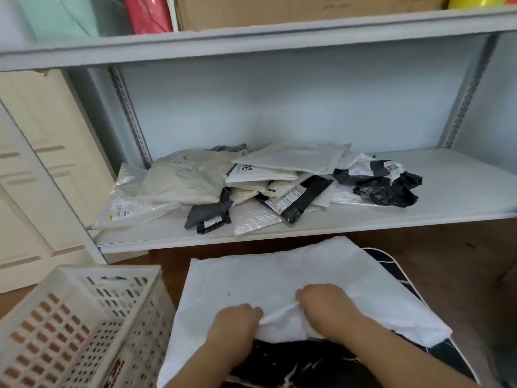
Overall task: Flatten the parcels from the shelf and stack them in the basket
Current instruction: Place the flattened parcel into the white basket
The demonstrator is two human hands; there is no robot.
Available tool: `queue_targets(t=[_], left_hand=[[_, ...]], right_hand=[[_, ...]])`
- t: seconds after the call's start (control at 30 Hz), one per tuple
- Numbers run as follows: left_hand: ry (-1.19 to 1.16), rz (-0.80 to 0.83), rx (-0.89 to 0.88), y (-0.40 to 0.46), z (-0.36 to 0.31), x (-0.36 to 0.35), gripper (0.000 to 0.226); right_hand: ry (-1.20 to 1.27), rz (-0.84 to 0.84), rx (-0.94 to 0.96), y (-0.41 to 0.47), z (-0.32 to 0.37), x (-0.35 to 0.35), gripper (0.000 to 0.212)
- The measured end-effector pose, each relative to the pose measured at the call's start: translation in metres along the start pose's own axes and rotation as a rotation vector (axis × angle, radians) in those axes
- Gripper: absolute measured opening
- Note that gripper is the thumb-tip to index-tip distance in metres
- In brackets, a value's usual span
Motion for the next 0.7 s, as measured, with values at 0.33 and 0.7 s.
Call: queue_targets(t=[0.33, 0.7], left_hand=[[-0.155, -0.187, -0.105, -0.038, 0.032, 0.229, 0.038], [0.144, -0.479, 0.107, -0.012, 0.044, 0.288, 0.047]], right_hand=[[-0.307, -0.558, -0.062, -0.045, -0.032, 0.148, 0.113], [0.321, -0.402, 0.019, -0.036, -0.072, 0.244, 0.012]])
Point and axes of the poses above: each hand's wrist, its own y-axis towards the middle knuckle, its own x-axis out of the back of the hand, z = x × y, the point moved 6 cm from there along y, towards the middle knuckle, and after that the axes turned 6 degrees about x, right-handed, at the moved point
